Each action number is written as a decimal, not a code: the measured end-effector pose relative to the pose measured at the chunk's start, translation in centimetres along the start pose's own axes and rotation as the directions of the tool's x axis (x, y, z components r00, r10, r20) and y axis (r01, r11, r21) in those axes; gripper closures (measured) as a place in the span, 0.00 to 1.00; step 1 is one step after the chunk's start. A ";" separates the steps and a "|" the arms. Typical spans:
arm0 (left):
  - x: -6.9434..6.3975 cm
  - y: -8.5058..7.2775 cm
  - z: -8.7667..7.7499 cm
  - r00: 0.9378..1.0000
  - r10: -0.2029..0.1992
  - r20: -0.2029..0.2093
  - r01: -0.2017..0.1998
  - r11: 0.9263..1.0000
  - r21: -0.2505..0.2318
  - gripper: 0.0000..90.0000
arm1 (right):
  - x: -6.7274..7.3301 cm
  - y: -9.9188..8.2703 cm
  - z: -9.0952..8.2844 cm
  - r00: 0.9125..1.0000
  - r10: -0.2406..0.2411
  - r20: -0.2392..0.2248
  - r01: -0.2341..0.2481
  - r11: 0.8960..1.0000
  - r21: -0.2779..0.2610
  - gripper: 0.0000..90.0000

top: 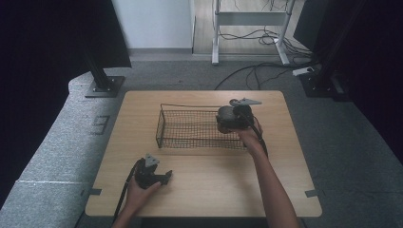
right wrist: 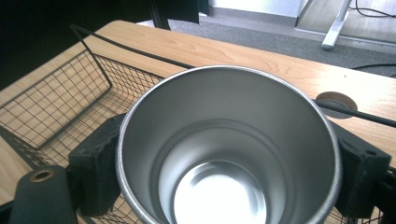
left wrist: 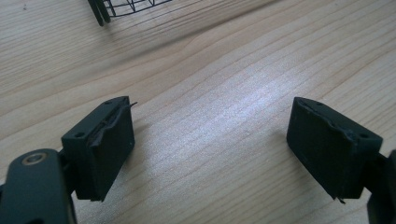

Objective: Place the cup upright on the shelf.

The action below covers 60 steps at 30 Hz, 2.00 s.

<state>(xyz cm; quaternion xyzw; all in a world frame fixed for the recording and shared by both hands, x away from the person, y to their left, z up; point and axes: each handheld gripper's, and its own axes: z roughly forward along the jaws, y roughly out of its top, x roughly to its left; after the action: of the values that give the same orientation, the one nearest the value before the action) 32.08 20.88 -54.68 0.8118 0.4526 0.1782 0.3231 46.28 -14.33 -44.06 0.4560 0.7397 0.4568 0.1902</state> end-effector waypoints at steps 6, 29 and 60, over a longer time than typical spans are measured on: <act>0.0 0.0 0.0 1.000 0.000 0.000 0.000 1.000 0.000 0.17 | -0.2 0.1 0.9 1.000 -0.004 0.009 0.004 1.000 0.022 0.16; 0.0 0.0 0.0 1.000 0.000 0.000 0.000 1.000 -0.001 0.17 | -1.5 -0.7 3.5 0.999 0.030 0.039 -0.033 0.996 0.088 0.16; 0.0 0.0 0.0 1.000 0.001 0.002 -0.001 1.000 -0.002 0.17 | -1.9 -1.4 4.9 0.998 0.013 0.053 -0.024 0.977 0.213 0.15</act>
<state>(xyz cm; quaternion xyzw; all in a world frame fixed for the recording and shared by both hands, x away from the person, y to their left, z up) 32.08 20.87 -54.70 0.8118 0.4517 0.1780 0.3243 49.99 -13.74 -47.96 0.4923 0.7750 0.3647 0.1551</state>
